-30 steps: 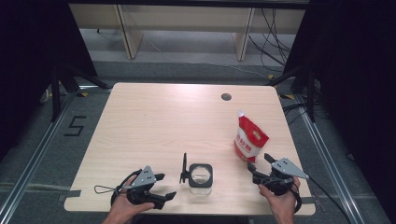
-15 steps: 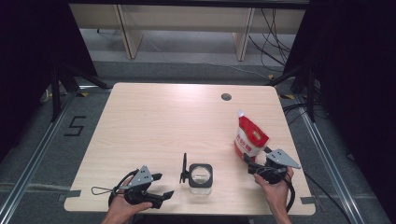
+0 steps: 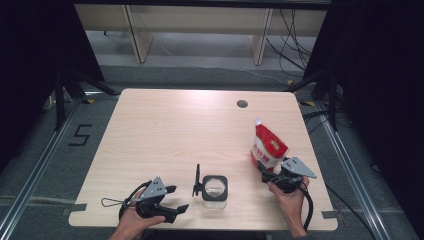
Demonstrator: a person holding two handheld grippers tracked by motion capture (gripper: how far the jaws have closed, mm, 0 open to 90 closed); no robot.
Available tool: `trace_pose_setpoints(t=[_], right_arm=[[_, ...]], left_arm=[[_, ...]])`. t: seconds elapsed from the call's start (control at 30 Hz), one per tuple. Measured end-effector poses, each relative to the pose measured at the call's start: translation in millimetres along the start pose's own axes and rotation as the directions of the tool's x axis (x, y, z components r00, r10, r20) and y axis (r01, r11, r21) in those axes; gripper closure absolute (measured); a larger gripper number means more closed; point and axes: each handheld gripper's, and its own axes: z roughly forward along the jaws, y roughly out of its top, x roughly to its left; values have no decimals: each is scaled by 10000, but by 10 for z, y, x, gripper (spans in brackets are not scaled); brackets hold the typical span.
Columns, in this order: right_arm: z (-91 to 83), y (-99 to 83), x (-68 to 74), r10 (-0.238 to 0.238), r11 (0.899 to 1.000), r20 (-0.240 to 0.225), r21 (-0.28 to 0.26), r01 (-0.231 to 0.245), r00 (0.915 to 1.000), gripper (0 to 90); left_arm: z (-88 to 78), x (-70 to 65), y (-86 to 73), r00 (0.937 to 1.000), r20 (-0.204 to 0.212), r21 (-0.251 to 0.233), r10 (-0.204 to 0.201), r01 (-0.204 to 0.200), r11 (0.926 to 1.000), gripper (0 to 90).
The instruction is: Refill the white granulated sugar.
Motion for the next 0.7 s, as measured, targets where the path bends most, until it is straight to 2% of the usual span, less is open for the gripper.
trace_pose_setpoints(t=[0.03, 0.1, 0.17, 0.2, 0.23, 0.27, 0.3, 0.33, 0.43, 0.47, 0.5, 0.57, 0.6, 0.63, 0.7], right_arm=[[3, -2, 1, 14, 10000, 51, 36, -14, 10000, 176], [16, -4, 2, -225, 9997, 154, 33, 224, 9996, 176], [31, -4, 17, -111, 9999, 107, -4, 111, 9999, 177], [47, -8, -12, -511, 9985, 229, -190, 515, 9984, 176], [46, -10, 9, -261, 9996, 186, -68, 262, 9995, 174], [56, -13, 17, -321, 9995, 175, -8, 321, 9993, 170], [71, -14, -1, -582, 9981, 295, -205, 588, 9979, 167], [80, -14, 2, -572, 9981, 276, -224, 578, 9980, 165], [100, -17, 2, -439, 9985, 210, -324, 446, 9988, 161], [121, -22, -11, -512, 9973, 139, -528, 519, 9986, 160], [122, -21, -7, -459, 9976, 222, -505, 470, 9987, 160], [142, -22, -5, -382, 9979, 54, -529, 384, 9993, 159], [148, -26, -6, -501, 9976, 168, -469, 508, 9986, 159], [166, -33, 4, -388, 9977, 110, -555, 394, 9992, 158], [175, -39, 5, -397, 9977, 210, -546, 408, 9990, 157]], left_arm=[[1, 10, 7, 9997, 42, 20, 242, -242, 9997, 219], [19, -7, 4, 10000, 62, -86, -35, 36, 10000, 219], [27, -11, 2, 10000, -12, -120, -12, 11, 9999, 219], [26, -10, 3, 10000, 3, -78, 3, -3, 10000, 219], [27, -9, 5, 10000, 13, -68, 7, -7, 10000, 219], [26, -5, 11, 10000, 49, -38, 42, -42, 10000, 219], [24, 2, 17, 9999, 103, 8, 118, -118, 9999, 219], [30, 10, 19, 9996, 149, -68, 237, -236, 9997, 219], [30, 10, 21, 9996, 143, -63, 241, -241, 9997, 220], [34, 7, 20, 9997, 148, -111, 193, -192, 9998, 219], [34, 7, 20, 9997, 142, -113, 196, -194, 9997, 219], [31, 9, 22, 9997, 117, -59, 198, -197, 9998, 219], [32, 10, 23, 9997, 112, -54, 206, -205, 9998, 219], [28, 23, 21, 9992, 26, 37, 398, -398, 9992, 220], [39, 19, 16, 9995, 52, -82, 317, -316, 9995, 222]])
